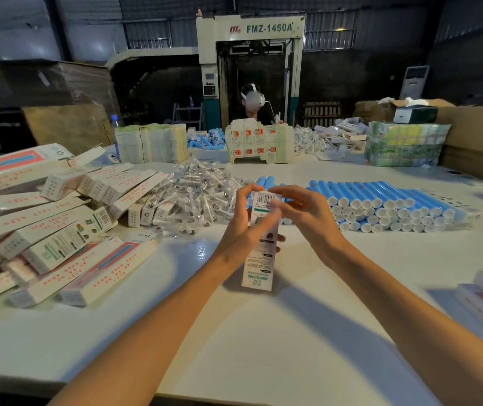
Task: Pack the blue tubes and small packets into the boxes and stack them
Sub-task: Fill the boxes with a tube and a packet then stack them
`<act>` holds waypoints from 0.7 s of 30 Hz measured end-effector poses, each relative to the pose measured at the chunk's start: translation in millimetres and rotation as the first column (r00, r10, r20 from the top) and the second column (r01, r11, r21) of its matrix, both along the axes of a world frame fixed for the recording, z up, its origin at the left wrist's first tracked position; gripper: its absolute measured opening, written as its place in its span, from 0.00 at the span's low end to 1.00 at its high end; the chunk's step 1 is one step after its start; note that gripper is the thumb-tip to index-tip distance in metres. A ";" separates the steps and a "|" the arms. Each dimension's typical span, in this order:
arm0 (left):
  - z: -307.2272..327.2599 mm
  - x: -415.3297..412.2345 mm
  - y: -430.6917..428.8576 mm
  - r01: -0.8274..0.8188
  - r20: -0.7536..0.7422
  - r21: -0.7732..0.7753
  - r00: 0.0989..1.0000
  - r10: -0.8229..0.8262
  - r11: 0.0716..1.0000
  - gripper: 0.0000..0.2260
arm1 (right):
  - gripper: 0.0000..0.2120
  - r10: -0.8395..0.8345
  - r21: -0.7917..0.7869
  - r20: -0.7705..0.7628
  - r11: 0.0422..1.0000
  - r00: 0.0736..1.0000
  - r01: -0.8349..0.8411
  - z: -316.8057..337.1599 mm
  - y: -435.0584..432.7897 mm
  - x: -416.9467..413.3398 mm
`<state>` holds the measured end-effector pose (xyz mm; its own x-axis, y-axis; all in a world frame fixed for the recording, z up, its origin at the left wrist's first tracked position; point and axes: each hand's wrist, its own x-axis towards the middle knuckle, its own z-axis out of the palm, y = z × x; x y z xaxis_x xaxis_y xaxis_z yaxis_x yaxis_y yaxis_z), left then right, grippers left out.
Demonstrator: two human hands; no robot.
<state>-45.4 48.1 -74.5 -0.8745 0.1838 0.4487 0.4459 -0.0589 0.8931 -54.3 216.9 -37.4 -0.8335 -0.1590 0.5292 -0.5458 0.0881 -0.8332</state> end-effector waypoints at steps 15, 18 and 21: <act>3.9 -3.6 -2.1 -0.123 -0.040 0.005 0.992 0.123 0.992 0.10 | 0.08 -0.049 0.008 0.075 0.999 0.996 0.049 -4.8 4.5 1.5; 3.7 -4.4 0.1 -0.099 0.022 0.089 0.995 0.097 0.991 0.11 | 0.17 0.042 -0.083 0.176 0.996 0.983 -0.028 -14.6 2.9 -2.0; 4.7 -5.7 0.4 -0.066 0.100 0.262 0.994 0.041 0.963 0.09 | 0.22 0.167 -0.071 0.331 0.986 0.929 -0.152 -23.4 -1.6 0.7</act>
